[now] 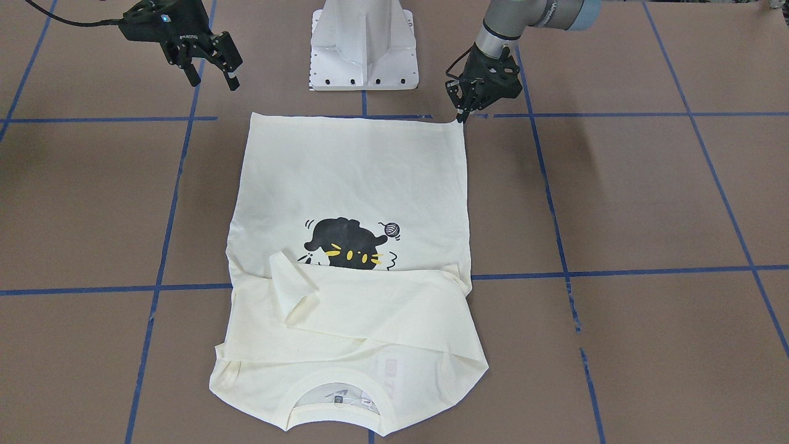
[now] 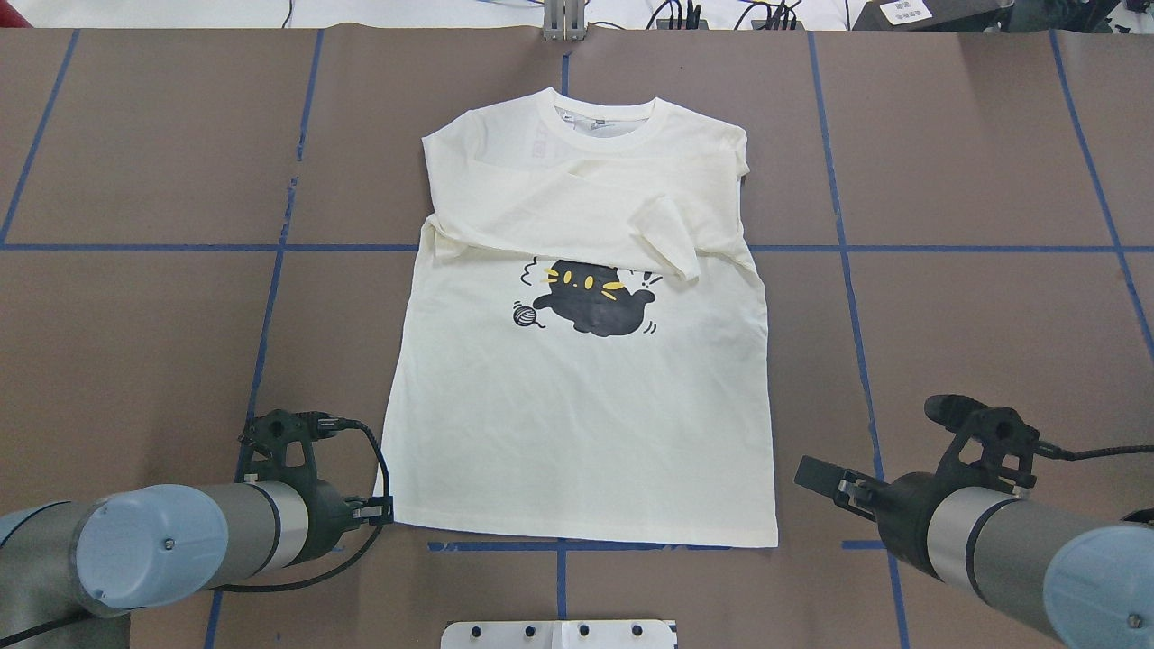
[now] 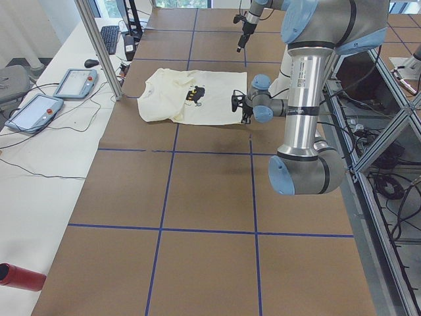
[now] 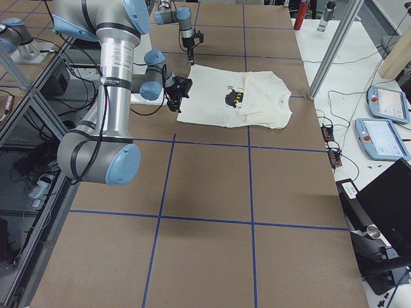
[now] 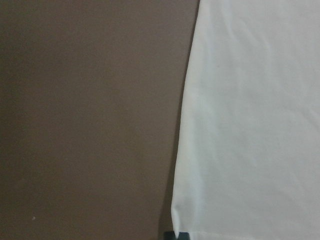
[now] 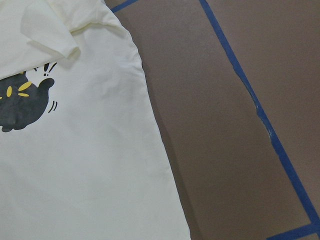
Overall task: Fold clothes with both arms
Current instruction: 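Grasp the hem corners nearest the robot with both grippers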
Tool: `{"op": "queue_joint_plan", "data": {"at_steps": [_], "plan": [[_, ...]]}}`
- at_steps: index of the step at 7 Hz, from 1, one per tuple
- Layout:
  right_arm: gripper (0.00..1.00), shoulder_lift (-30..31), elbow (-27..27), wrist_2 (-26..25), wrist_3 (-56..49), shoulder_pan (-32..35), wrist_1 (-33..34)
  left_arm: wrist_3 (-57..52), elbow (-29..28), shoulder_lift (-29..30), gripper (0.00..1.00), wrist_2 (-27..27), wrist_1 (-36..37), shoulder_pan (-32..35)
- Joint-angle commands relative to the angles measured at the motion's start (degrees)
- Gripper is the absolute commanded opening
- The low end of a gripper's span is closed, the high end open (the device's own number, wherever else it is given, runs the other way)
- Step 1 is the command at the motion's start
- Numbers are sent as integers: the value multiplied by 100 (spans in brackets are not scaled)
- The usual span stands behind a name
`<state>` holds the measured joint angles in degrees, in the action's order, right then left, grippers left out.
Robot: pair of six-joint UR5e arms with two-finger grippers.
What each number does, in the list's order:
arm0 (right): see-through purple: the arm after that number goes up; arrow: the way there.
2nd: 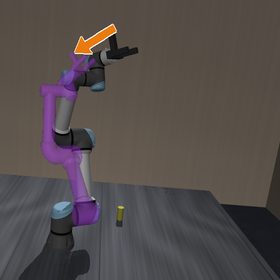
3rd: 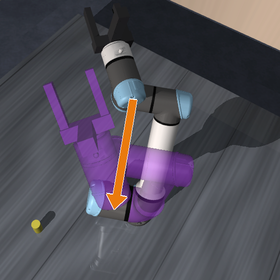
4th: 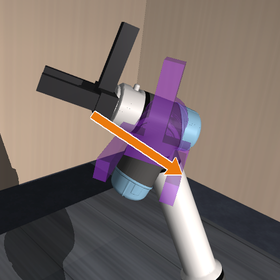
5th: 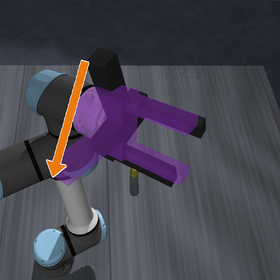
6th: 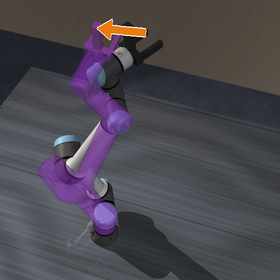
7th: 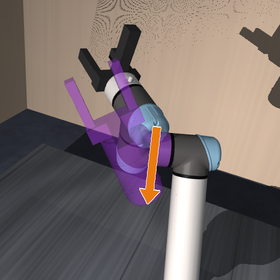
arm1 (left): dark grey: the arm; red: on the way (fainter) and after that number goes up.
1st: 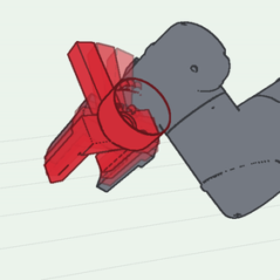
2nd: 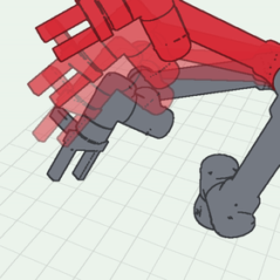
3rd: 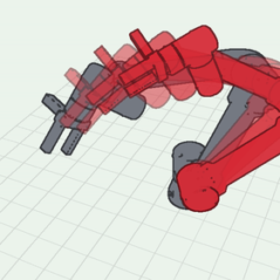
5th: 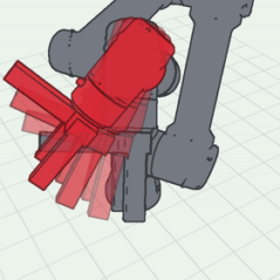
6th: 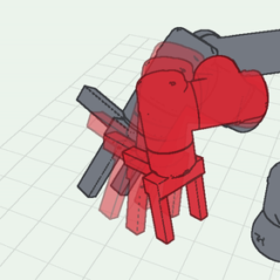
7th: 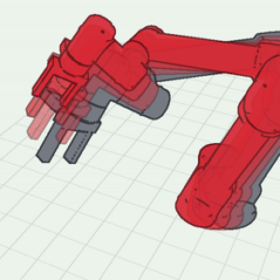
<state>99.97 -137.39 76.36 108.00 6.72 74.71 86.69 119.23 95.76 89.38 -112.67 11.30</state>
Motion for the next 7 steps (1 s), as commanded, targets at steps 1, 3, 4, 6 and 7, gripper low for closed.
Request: {"op": "queue_joint_plan", "data": {"at_steps": [1, 3, 4, 6, 7], "plan": [[83, -64, 281, -822, 955, -879, 8, 24, 135, 13, 0, -87, 96, 4], [79, -283, 842, -965, 1065, -962, 17, 24, 231, -30, 0, -492, 114, 4], [74, -485, 1080, -983, 1073, -962, 17, 24, 241, -31, 0, -501, 114, -5], [71, -766, 1319, -1176, 1073, -997, 17, 32, 250, -31, 0, -510, 123, -14], [69, -812, 1424, -1263, 1065, -1006, 17, 32, 267, -39, 0, -510, 123, -14]]}}
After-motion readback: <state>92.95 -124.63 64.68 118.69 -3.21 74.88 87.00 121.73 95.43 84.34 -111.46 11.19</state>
